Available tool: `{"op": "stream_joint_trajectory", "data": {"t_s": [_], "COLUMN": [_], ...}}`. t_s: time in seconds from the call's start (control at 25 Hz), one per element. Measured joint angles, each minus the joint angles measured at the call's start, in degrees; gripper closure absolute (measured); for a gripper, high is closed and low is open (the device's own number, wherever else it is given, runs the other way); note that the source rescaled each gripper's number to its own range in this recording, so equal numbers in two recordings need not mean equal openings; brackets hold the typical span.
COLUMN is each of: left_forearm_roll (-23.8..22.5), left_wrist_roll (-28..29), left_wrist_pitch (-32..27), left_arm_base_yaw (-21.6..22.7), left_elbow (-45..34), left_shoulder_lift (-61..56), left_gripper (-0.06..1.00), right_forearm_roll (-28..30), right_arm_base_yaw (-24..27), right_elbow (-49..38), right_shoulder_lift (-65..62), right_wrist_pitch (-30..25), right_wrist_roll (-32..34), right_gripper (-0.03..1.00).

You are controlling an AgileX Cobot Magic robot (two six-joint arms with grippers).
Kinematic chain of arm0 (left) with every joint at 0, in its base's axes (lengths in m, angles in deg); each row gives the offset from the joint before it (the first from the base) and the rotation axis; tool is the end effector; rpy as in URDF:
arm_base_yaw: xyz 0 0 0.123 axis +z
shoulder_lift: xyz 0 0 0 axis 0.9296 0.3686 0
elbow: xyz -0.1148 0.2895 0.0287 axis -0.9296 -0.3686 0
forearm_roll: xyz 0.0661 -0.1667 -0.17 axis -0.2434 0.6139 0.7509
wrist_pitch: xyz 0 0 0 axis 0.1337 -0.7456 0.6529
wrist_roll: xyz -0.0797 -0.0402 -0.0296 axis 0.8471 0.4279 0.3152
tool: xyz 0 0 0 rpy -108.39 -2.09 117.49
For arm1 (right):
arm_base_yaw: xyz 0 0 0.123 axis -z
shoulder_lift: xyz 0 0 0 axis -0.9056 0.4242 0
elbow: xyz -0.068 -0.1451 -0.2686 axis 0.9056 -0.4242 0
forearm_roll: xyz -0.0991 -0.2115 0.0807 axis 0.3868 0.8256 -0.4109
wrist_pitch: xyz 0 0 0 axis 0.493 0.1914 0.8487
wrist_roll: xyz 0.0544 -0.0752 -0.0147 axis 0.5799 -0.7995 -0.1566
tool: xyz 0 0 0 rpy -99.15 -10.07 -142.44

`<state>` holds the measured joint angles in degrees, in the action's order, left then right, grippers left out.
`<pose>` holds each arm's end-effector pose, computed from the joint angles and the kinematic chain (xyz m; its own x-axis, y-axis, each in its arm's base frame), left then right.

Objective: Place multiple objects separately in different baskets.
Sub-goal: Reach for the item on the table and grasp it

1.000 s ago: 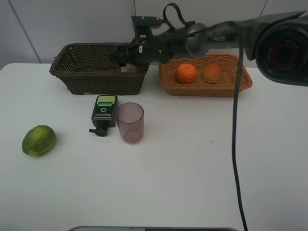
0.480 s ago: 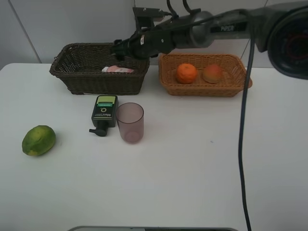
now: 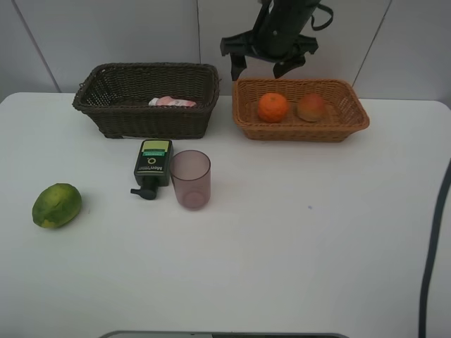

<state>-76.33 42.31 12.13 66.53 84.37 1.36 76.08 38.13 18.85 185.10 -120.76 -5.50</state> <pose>-0.0363 -0.0060 0.2747 -0.4450 0.0069 -0.8955 0.0969 0.9945 -0.0405 0.4259 0.2040 0.2702 -0.8550 -0.2286 -0.4656 -0.2545 0.9671 -0.0076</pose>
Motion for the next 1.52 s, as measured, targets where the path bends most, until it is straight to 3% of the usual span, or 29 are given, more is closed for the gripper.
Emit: {"op": "stream_joint_trajectory", "data": {"t_s": [0.28, 0.6, 1.08, 1.52], "left_forearm_roll": [0.0, 0.0, 0.0, 0.0], "left_wrist_roll": [0.0, 0.0, 0.0, 0.0], "left_wrist_pitch": [0.0, 0.0, 0.0, 0.0], "left_arm_base_yaw": [0.0, 0.0, 0.0, 0.0], "left_elbow": [0.0, 0.0, 0.0, 0.0], "left_shoulder_lift": [0.0, 0.0, 0.0, 0.0], "left_gripper": [-0.06, -0.06, -0.06, -0.06], "right_forearm_roll": [-7.0, -7.51, -7.51, -7.08], "right_arm_base_yaw": [11.21, 23.15, 23.64, 23.64], "right_elbow": [-17.94, -36.96, -51.97, -66.31], "right_shoulder_lift": [-15.25, -41.32, -81.31, -104.04], "right_wrist_pitch": [-3.33, -3.61, -4.81, -9.06], "right_wrist_roll": [-5.47, -6.96, -8.85, -12.32], "right_gripper": [0.24, 0.24, 0.24, 0.24]}}
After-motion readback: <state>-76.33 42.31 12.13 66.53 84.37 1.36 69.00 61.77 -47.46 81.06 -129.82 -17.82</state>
